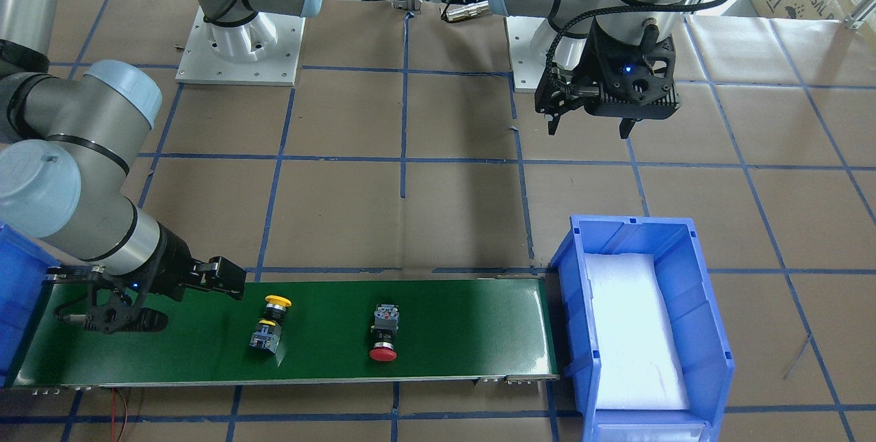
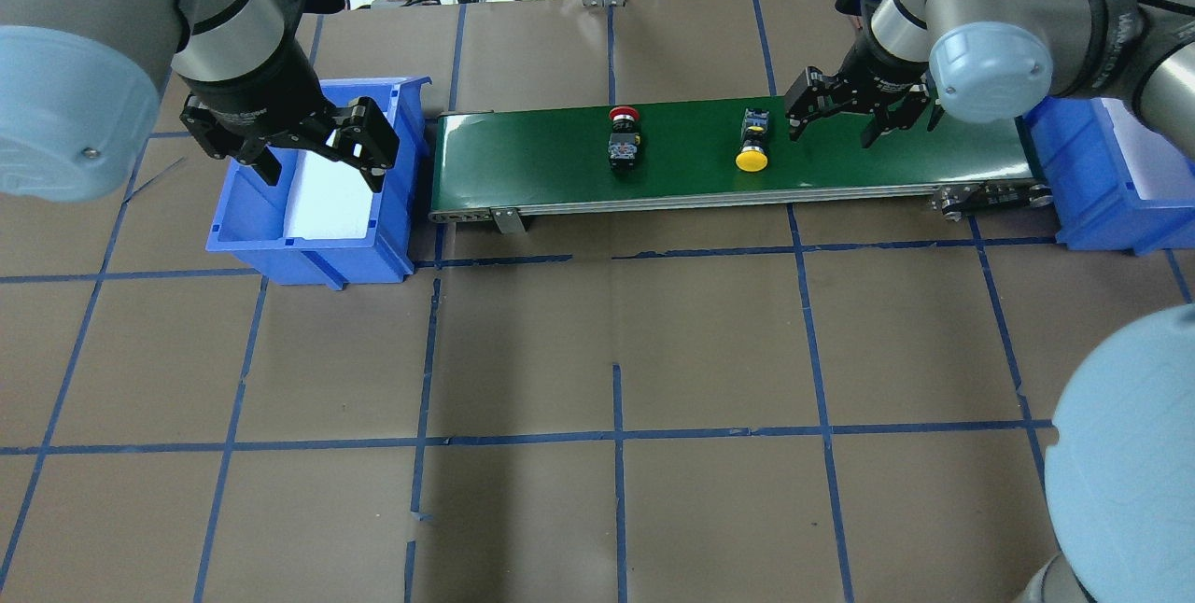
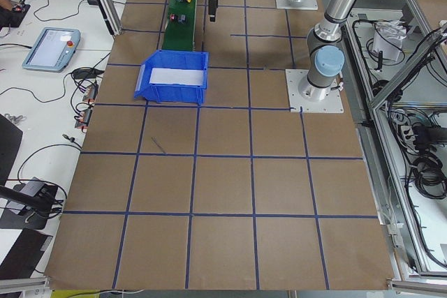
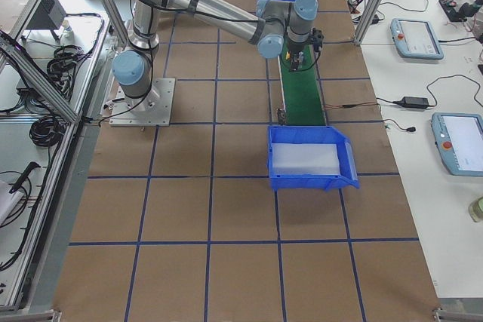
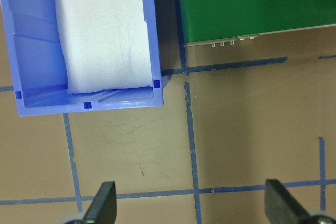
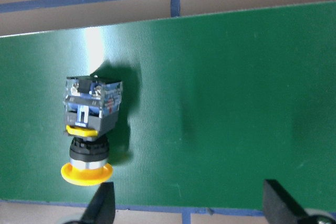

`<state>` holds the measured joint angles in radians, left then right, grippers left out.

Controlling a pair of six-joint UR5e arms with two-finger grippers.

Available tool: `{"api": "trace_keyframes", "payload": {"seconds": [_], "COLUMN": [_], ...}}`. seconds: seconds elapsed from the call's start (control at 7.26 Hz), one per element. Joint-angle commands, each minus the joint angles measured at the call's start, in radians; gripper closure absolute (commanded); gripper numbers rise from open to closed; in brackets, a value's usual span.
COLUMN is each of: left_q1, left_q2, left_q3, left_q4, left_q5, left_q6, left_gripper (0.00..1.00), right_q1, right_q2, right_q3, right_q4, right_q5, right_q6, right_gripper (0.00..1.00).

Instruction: Transport two buttons from left to right

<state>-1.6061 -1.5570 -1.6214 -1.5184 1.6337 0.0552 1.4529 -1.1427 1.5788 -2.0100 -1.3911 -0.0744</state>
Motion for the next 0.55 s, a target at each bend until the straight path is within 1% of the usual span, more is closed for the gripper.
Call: {"api": "trace_keyframes", "payload": {"seconds": [0.0,0.14,0.41], "left_q1": [0.000,0.000,0.000], "left_q2": [0.000,0.000,0.000], "left_q3": [0.000,0.000,0.000], "left_q4": [0.000,0.000,0.000], "left_q5": [0.000,0.000,0.000], "left_q6": [0.000,0.000,0.000], "left_gripper": [0.00,0.00,0.00], "right_q1": [0.009,0.024,0.053], "right_q2": [0.084,0.096,0.106], "right_q3": [-0.095,-0.097,-0.105], "right_q4": [-0.007,-0.006,-0.009], "right_q5": [-0.008,-0.008,-0.029], "right_q6": [0.016,0.060,0.084], "right_gripper": [0.00,0.00,0.00]}}
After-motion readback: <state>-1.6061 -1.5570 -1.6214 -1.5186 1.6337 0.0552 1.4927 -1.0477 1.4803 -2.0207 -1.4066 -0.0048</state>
